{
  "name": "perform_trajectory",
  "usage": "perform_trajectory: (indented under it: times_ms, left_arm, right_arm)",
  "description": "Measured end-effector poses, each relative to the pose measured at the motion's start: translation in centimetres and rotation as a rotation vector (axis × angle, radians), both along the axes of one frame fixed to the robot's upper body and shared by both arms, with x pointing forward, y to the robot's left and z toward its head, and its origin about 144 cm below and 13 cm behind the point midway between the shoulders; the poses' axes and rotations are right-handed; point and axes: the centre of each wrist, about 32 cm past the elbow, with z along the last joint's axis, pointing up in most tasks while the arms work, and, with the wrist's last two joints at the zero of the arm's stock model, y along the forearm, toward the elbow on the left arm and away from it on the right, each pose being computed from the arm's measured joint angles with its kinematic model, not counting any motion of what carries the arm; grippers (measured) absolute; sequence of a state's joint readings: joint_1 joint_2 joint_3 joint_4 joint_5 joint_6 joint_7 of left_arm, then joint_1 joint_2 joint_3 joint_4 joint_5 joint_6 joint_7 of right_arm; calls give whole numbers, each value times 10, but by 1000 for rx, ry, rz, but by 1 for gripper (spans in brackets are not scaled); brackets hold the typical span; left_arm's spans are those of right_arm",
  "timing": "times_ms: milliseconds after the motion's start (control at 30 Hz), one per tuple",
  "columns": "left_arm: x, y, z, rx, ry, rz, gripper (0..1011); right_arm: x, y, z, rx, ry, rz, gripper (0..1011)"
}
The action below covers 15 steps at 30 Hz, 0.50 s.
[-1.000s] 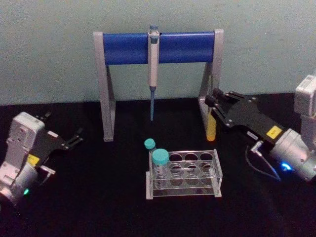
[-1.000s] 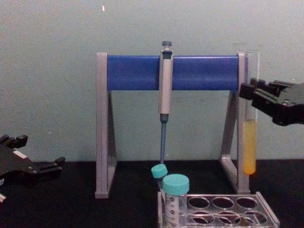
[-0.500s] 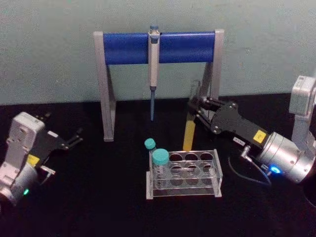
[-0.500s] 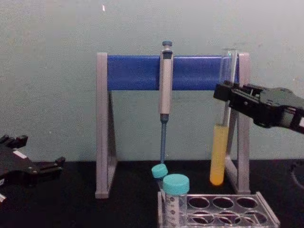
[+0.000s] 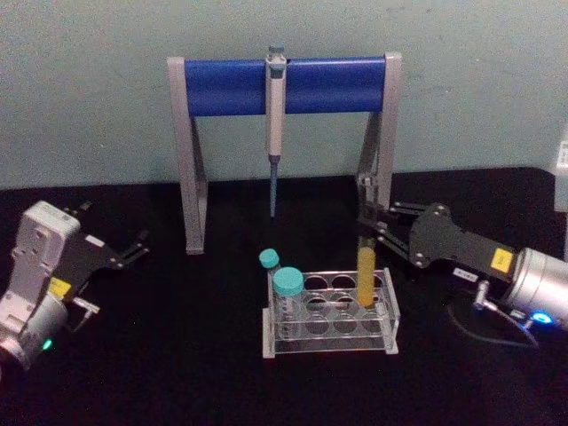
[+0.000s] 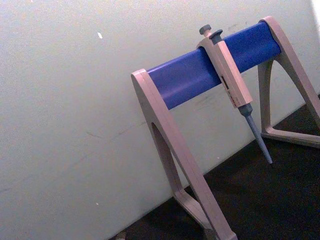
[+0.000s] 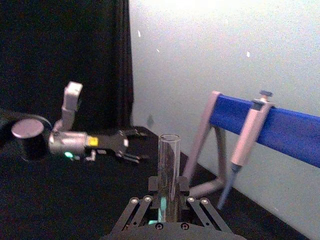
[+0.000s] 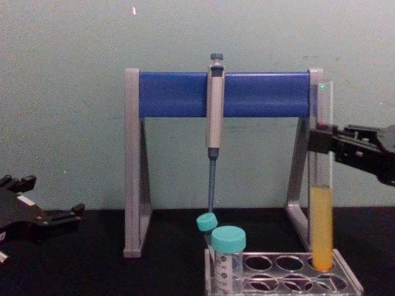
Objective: Pick up the test tube from the test tube rack, shake it, then place it back into the test tube rack.
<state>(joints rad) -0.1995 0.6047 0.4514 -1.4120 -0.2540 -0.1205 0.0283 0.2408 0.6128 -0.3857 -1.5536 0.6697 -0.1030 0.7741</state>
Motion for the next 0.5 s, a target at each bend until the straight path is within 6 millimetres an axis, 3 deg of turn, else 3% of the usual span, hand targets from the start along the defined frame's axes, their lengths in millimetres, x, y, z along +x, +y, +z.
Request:
perform_trajectory:
  times_ms: [233, 500]
  left_arm:
    - [0, 0, 0, 0, 0, 0, 1001]
    - [0, 0, 0, 0, 0, 0, 1001]
  right_arm:
    - [-7, -8, 5, -108, -60, -112, 229]
    - [-6, 6, 0, -177, -147, -257, 229]
